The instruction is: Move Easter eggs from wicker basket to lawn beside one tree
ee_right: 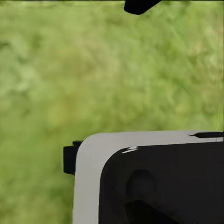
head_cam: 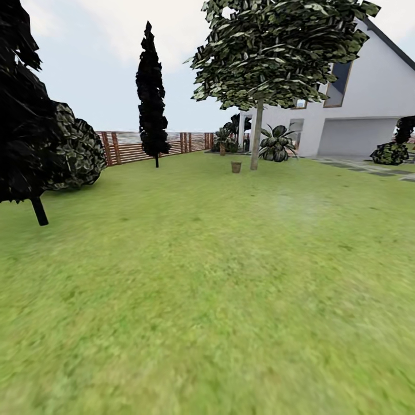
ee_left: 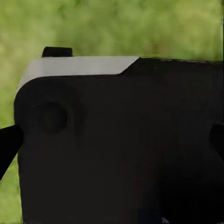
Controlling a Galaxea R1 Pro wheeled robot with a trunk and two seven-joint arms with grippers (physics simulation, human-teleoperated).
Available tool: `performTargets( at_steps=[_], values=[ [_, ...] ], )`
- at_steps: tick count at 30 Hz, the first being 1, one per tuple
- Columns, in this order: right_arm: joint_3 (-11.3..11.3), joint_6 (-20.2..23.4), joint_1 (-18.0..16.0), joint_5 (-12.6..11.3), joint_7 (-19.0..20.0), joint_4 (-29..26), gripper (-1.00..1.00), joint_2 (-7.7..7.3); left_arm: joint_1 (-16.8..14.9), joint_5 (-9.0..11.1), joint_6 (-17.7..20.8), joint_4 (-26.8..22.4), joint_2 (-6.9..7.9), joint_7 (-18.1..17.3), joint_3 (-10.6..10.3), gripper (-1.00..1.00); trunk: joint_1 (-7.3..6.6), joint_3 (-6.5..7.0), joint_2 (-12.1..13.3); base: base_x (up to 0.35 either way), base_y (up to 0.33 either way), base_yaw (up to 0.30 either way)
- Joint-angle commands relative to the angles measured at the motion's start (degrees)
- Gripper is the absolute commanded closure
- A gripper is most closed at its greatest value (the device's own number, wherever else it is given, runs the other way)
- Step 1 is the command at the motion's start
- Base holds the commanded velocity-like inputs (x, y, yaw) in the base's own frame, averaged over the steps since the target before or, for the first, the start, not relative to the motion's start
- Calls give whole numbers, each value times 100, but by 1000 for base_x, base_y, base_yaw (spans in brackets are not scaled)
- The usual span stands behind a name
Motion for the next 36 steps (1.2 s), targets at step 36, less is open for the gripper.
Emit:
performTargets(
  at_steps=[36],
  values=[
    [-25, 4664, -866, -447, 1276, -4663, -100, -1792, -1979, 369, 2900, -2704, 839, 60, 1394, -100, 4, -7, -3, 338, 0, 0]
  ],
)
